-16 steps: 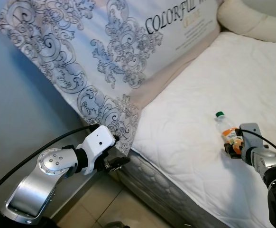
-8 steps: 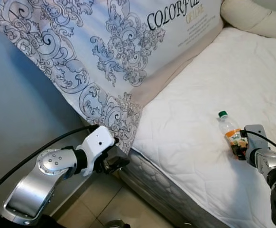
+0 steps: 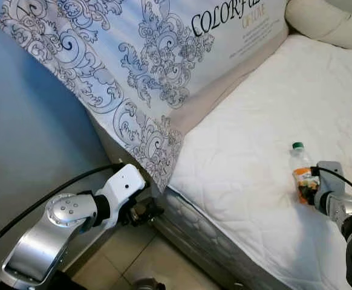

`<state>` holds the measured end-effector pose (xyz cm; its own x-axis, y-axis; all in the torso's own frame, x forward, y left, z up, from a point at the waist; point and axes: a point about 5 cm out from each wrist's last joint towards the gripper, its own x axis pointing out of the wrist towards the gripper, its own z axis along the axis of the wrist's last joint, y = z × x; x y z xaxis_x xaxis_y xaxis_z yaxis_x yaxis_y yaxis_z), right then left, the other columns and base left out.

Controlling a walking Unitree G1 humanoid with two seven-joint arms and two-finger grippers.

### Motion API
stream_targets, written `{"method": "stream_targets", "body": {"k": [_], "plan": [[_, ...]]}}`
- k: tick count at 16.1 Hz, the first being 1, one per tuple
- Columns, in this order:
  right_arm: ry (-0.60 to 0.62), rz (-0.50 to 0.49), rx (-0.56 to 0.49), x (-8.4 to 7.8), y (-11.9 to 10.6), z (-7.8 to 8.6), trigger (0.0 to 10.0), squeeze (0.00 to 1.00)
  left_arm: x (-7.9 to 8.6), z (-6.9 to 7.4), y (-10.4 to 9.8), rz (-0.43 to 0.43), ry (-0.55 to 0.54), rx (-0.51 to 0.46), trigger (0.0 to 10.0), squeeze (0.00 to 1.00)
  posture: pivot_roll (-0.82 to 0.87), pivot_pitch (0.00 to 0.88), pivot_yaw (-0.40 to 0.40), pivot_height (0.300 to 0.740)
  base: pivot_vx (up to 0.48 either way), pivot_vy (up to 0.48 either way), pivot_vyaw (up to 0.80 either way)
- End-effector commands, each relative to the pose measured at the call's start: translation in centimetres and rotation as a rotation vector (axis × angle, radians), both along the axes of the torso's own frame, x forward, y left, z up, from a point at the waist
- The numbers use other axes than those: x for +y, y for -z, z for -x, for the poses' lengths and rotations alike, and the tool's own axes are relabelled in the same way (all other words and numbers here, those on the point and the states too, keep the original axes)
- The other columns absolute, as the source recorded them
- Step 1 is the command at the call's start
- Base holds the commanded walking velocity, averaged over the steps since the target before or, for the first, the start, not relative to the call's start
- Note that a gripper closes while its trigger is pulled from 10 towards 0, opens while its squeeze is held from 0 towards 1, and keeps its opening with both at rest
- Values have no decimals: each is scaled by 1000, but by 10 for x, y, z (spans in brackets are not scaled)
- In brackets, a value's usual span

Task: Clean up the room

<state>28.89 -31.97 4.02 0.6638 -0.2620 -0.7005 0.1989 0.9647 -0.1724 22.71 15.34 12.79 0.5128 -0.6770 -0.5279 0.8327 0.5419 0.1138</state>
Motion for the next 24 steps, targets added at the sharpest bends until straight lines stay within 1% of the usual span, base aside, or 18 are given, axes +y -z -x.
{"method": "stream_targets", "body": {"k": [1,2,3,4,5,6,7,8,11,14,17,18,19,20,22,23,24], "plan": [[26,-33,50,0,12,11,0,0,0,-1,-4,-5,-5,-15,10000,0,125,28,82,740,0,0,0],[2,-25,39,0,11,11,1686,0,-1,-2,-3,-3,-7,-16,10000,0,119,16,83,740,0,0,0],[-6,-11,37,-1,10,10,9333,0,-1,-3,-3,-2,-6,-15,10000,0,119,16,83,740,0,0,0],[-8,17,38,-3,9,10,10000,0,-1,-3,-3,-5,-4,-16,10000,0,122,20,85,740,0,0,0],[-1,21,36,-3,9,10,10000,0,-1,-3,-3,-6,-3,-16,10000,0,124,21,85,740,0,0,0],[7,20,29,-4,8,9,10000,757,-1,-3,-3,-8,-2,-16,10000,0,124,21,86,740,0,0,0],[27,6,14,-4,7,8,10000,1000,-1,-3,-3,-9,-2,-14,10000,0,124,21,86,740,0,0,0],[40,-4,4,-4,6,7,10000,1000,0,-3,-3,-10,-1,-14,10000,0,124,25,87,740,0,0,0],[19,33,4,-5,3,5,10000,1000,0,-1,-3,-9,3,-8,10000,0,128,29,85,740,0,0,0],[41,52,16,-10,5,11,10000,1000,-1,0,-4,-9,8,-5,10000,0,137,40,84,740,0,0,0],[17,62,56,-8,14,18,10000,1000,0,1,-4,-12,9,0,10000,0,140,43,86,740,0,0,0],[-2,50,77,-5,18,20,10000,55,1,2,-5,-12,10,3,10000,0,145,49,90,740,0,0,0],[-15,47,97,-2,23,23,10000,0,1,3,-5,-13,15,9,10000,0,148,53,94,740,0,0,0],[-26,59,92,-1,23,23,10000,0,2,3,-5,-13,18,12,10000,0,151,58,97,740,0,0,0],[-10,51,49,0,21,19,10000,0,1,4,-6,-12,22,13,10000,0,153,60,100,740,0,0,0],[-6,65,29,-1,18,17,10000,0,1,4,-6,-12,23,15,10000,0,154,63,101,740,0,0,0],[7,102,5,-4,14,15,10000,0,2,5,-6,-13,25,17,10000,0,154,63,101,740,0,0,0]]}}
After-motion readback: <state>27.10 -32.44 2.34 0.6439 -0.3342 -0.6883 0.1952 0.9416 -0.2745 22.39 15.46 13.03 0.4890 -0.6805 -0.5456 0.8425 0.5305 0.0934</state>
